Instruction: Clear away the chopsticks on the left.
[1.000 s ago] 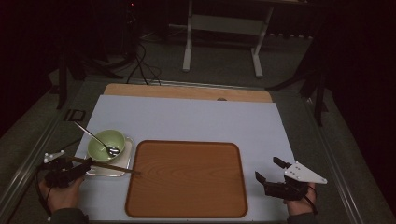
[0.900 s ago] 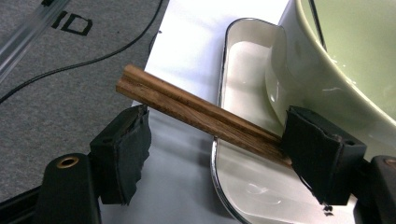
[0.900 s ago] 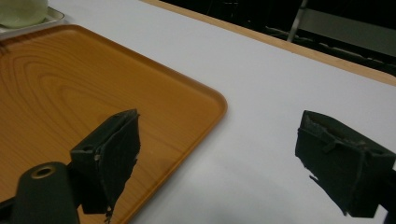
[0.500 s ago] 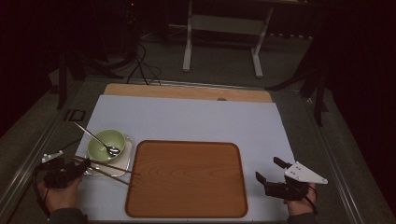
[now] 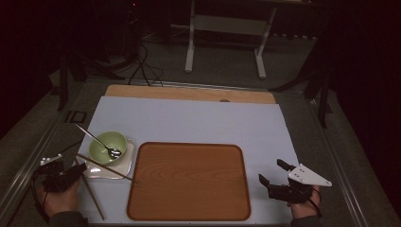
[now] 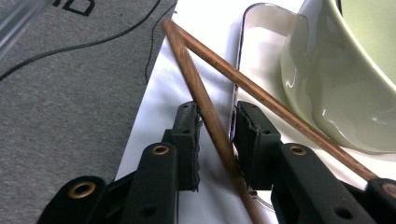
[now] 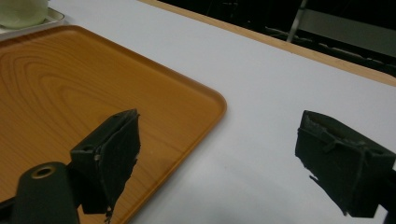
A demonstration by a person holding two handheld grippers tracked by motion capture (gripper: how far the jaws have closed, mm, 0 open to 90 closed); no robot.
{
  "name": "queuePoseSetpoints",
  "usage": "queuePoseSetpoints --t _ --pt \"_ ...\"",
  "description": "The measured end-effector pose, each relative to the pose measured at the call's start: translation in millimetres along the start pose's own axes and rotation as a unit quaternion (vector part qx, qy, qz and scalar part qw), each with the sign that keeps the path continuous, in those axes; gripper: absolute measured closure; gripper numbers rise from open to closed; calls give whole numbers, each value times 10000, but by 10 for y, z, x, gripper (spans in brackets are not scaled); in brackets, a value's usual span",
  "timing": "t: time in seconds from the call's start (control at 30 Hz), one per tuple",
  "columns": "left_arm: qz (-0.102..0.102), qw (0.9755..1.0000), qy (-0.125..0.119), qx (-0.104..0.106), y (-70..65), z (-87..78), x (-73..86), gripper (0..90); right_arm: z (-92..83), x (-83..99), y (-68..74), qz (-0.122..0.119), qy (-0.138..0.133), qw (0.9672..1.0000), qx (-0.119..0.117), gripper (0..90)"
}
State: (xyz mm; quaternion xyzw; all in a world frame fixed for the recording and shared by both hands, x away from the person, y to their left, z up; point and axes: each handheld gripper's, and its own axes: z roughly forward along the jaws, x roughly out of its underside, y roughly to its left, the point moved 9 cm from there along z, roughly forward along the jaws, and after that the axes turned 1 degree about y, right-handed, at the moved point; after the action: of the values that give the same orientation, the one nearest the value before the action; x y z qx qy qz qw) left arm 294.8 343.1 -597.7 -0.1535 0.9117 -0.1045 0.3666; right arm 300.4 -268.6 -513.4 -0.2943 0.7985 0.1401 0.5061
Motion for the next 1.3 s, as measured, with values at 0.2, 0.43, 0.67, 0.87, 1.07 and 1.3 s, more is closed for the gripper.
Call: queuePoseSetpoints --t 0.2,0.43,0.67,0.87,1.07,1.3 --pt "13 10000 -7 23 -40 -27 3 835 -1 1 1 -6 10 10000 -6 138" --pt "-133 9996 -221 94 -49 -160 -35 849 -1 1 1 -4 12 10000 -22 137" --pt "-165 9969 -642 426 -184 -407 -110 850 -2 -3 -1 -10 -1 10000 -19 137" --pt "129 9938 -884 656 -427 -538 -169 850 -6 -5 -2 0 -17 10000 -17 138" --pt "302 9876 -1140 1035 -741 -693 -237 850 -3 -4 -6 6 -19 10000 -14 138" --pt "477 9815 -1206 1407 -1102 -750 -243 850 0 -9 0 -8 -15 10000 -13 138"
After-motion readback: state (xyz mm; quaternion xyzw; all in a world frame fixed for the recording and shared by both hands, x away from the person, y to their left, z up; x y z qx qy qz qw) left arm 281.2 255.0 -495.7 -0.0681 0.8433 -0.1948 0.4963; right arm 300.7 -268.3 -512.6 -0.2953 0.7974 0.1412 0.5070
